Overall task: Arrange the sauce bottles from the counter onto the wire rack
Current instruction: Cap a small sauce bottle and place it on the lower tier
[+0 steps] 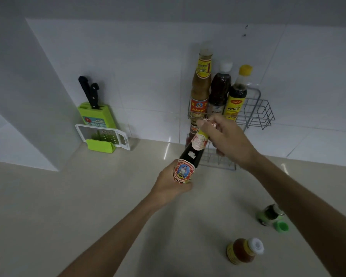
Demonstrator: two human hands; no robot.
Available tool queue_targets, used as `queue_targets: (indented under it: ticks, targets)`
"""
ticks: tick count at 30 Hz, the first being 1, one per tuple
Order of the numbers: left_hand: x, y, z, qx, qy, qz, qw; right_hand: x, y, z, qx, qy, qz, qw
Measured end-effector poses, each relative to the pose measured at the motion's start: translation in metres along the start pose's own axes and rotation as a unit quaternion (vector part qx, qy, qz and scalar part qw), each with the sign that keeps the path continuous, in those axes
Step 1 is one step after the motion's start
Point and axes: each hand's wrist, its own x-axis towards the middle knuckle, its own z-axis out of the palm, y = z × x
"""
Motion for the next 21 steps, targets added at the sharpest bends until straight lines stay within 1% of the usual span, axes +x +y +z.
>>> queue_targets:
  ticks: [2, 3, 4, 6, 7, 8, 9, 10, 12, 14, 16, 18, 21]
  targets:
    - [0.009, 0.001, 0.018, 0.011, 0.03, 0.003, 0.999, -0.013, 0.024, 0.008, -0.001, -0.019, 0.043, 0.999]
    - [0.015, 0.0, 0.025, 0.014, 0.032, 0.007, 0.999, -0.019, 0.041, 0.013, 0.012, -0.025, 0.067, 0.997]
    - [0.022, -0.002, 0.032, 0.014, 0.021, 0.006, 1.0, -0.024, 0.056, 0.016, 0.034, -0.014, 0.09, 0.995]
    - [0.036, -0.003, 0.043, 0.033, -0.045, 0.008, 0.998, -0.026, 0.085, 0.017, 0.072, 0.044, 0.113, 0.99]
    - [0.047, -0.004, 0.047, 0.07, -0.075, 0.009, 0.995, -0.023, 0.096, 0.015, 0.055, 0.077, 0.104, 0.99]
    - [0.058, -0.004, 0.05, 0.11, -0.089, 0.003, 0.99, -0.02, 0.106, 0.013, 0.018, 0.109, 0.093, 0.99]
    - [0.07, -0.003, 0.051, 0.133, -0.08, -0.011, 0.988, -0.016, 0.114, 0.011, -0.017, 0.144, 0.083, 0.986]
    - [0.082, -0.001, 0.05, 0.127, -0.057, -0.026, 0.99, -0.009, 0.122, 0.009, -0.032, 0.178, 0.075, 0.981]
    - [0.107, 0.007, 0.045, 0.08, -0.01, -0.069, 0.994, 0.009, 0.138, 0.007, -0.031, 0.211, 0.06, 0.975]
    - [0.132, 0.012, 0.039, 0.042, 0.016, -0.107, 0.993, 0.029, 0.156, 0.008, -0.044, 0.202, 0.043, 0.977]
    - [0.152, 0.015, 0.035, 0.026, 0.019, -0.129, 0.991, 0.048, 0.169, 0.013, -0.044, 0.174, 0.051, 0.982]
    - [0.165, 0.017, 0.031, 0.021, 0.008, -0.141, 0.99, 0.062, 0.178, 0.021, -0.046, 0.15, 0.061, 0.986]
    - [0.172, 0.018, 0.029, -0.004, -0.034, -0.153, 0.988, 0.081, 0.188, 0.032, -0.092, 0.109, 0.066, 0.988]
